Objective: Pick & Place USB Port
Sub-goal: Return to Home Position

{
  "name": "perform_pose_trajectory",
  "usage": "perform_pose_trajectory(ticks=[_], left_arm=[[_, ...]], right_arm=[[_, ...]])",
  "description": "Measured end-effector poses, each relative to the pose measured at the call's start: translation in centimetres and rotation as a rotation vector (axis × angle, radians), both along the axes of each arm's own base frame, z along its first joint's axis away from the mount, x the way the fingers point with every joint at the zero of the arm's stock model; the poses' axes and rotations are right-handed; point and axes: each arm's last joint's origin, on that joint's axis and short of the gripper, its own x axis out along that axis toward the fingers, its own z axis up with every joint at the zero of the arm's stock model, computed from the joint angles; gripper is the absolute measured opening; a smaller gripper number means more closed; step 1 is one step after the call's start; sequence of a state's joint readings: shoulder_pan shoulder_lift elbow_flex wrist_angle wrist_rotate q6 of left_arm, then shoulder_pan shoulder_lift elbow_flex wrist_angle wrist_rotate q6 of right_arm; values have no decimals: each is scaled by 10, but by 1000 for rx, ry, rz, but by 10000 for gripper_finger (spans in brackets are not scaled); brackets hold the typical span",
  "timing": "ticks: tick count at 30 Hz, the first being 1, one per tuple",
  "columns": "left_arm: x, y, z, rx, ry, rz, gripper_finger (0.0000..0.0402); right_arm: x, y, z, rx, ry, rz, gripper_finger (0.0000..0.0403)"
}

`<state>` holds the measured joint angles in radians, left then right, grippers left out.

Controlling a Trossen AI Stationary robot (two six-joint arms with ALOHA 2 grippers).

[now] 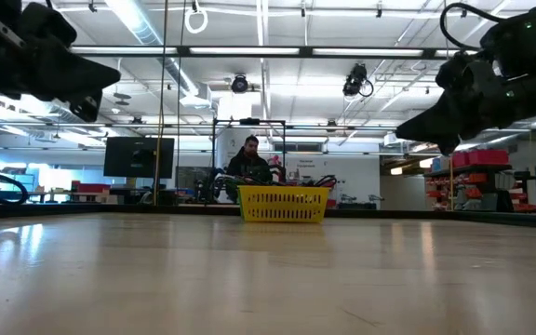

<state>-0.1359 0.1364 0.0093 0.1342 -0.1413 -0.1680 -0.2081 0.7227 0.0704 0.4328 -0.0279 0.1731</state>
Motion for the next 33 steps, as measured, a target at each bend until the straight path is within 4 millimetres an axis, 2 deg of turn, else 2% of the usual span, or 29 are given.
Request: perform_pose_trajectory(ticks=[5, 8, 12, 18, 33], left_arm=[[0, -3, -2, 26, 16, -40, 11], [0, -3, -2, 22, 21, -60, 12], [0, -3, -2, 19, 21, -61, 12], [0, -3, -2, 18, 20, -61, 12], [0, -3, -2, 18, 20, -61, 12]], right_arm=[[1, 4, -1, -90, 18, 81, 63], [-1, 3, -5, -111, 64, 49, 63], [-8, 4, -22, -57, 113, 21, 63], [-8, 4, -23, 117, 92, -17, 63], [-8, 4, -23, 104, 93, -7, 63]])
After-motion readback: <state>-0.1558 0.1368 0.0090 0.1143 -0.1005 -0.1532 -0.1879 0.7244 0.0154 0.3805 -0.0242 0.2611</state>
